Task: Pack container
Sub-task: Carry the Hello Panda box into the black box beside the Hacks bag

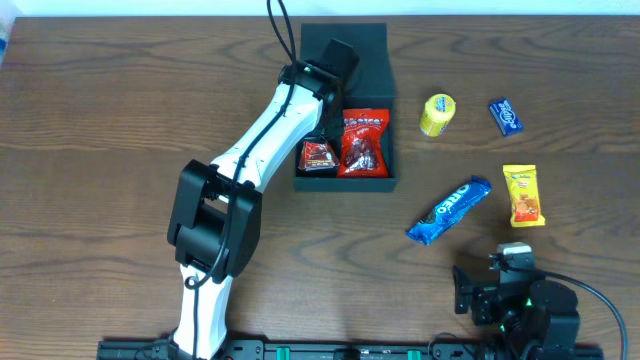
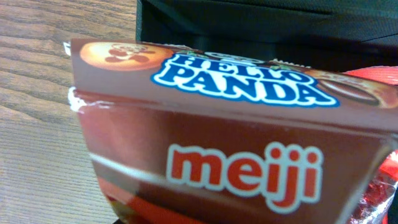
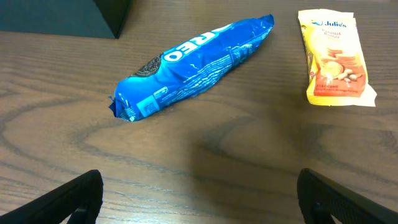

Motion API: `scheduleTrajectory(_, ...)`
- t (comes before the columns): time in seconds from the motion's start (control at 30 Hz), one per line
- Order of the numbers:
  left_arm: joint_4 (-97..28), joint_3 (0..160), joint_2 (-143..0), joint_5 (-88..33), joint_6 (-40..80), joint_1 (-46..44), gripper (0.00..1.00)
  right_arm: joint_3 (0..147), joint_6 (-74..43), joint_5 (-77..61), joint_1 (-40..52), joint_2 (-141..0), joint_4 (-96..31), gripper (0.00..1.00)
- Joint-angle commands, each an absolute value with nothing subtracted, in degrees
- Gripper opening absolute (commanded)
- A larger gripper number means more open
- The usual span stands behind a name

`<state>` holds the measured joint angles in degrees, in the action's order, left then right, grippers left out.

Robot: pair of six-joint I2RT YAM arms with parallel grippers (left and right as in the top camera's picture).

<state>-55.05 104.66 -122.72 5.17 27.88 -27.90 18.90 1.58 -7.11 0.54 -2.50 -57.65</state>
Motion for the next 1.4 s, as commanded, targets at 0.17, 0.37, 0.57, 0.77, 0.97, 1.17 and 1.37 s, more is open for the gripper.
scheduleTrajectory(0.17, -55.02, 104.73, -125.03, 6.57, 26.15, -27.68, 0.22, 18.55, 2.22, -7.55, 0.19, -2.13, -57.84, 0.99)
scheduleTrajectory(0.37, -54.70, 104.73, -125.16, 6.57, 26.13, -27.68, 0.22, 18.55, 2.22, -7.55, 0.19, -2.13, -57.84, 0.99)
scheduleTrajectory(0.57, -54.26, 104.68, -125.36, 6.61, 26.06, -27.73, 0.23, 18.55, 2.22, -7.55, 0.19, -2.13, -57.84, 0.99)
scheduleTrajectory(0.77, -52.93, 103.57, -125.36, 6.63, 25.74, -28.05, 0.22, 18.55, 2.22, -7.55, 0.19, -2.13, -57.84, 0.99)
scheduleTrajectory(0.97, -52.62, 103.55, -125.36, 7.62, 25.74, -28.16, 0.30, 18.55, 2.22, -7.55, 0.19, -2.13, -57.84, 0.99)
scheduleTrajectory(1.17, -52.60, 103.55, -125.36, 8.08, 25.74, -28.16, 0.32, 18.55, 2.22, -7.55, 0.19, -2.13, -57.84, 0.99)
scheduleTrajectory(1.37, -52.62, 103.55, -125.36, 8.08, 25.74, -28.18, 0.41, 18.55, 2.22, -7.55, 0.19, -2.13, -57.84, 0.99)
